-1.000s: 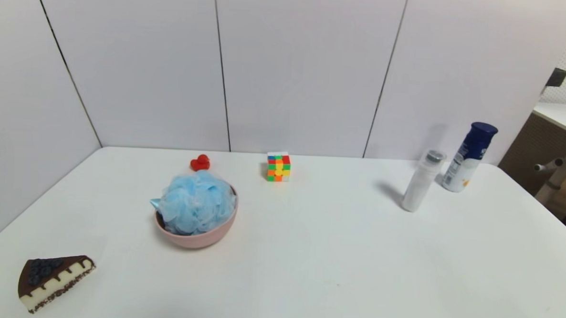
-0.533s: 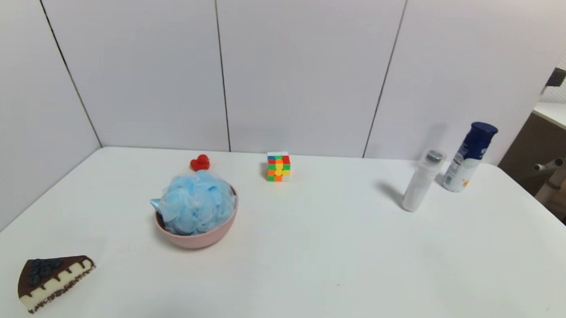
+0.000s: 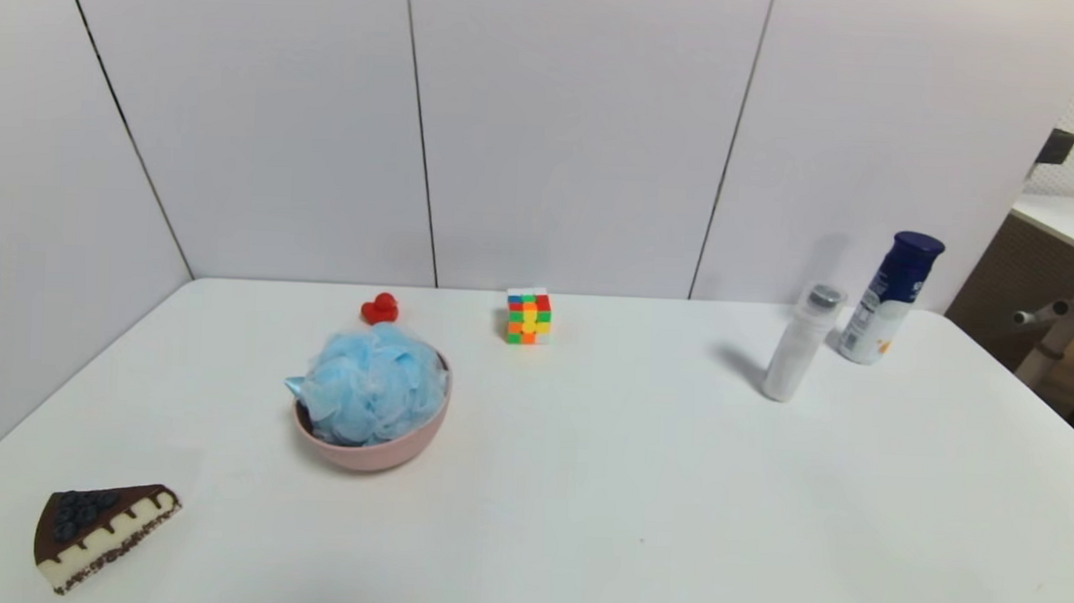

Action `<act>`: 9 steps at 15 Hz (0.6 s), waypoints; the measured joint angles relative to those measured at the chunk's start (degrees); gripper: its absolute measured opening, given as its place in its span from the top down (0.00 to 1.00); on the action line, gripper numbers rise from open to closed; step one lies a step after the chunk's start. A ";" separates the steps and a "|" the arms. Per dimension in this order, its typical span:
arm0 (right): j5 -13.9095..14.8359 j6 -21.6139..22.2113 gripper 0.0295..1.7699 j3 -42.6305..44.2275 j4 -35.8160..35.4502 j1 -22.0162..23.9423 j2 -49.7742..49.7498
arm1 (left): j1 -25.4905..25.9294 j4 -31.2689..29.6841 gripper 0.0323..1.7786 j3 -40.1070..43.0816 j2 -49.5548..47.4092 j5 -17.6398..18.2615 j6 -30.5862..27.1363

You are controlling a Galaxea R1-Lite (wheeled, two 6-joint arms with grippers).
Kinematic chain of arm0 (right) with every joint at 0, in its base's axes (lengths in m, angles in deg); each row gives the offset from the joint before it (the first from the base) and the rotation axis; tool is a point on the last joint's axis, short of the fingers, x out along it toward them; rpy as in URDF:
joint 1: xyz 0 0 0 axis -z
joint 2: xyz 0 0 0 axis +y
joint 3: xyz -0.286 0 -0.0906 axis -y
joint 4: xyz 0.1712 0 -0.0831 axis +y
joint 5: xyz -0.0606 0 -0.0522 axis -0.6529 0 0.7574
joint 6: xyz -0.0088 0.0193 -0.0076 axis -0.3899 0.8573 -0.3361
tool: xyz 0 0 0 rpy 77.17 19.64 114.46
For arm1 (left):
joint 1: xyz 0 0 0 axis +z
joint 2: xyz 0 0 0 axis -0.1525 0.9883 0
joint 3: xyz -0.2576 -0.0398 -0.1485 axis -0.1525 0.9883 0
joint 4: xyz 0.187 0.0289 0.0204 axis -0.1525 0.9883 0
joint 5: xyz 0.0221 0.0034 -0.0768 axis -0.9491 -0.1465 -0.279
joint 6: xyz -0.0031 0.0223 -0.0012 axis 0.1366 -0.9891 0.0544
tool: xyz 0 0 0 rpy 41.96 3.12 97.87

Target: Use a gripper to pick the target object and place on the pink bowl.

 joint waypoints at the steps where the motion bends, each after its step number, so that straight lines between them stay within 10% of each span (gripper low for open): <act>1: 0.00 0.00 0.03 0.00 -0.02 0.00 0.00 | 0.00 0.00 0.05 0.00 0.00 -0.01 0.02; 9: -0.02 -0.05 0.03 0.00 0.05 -0.02 0.00 | 0.00 0.00 0.05 0.00 0.00 0.00 0.00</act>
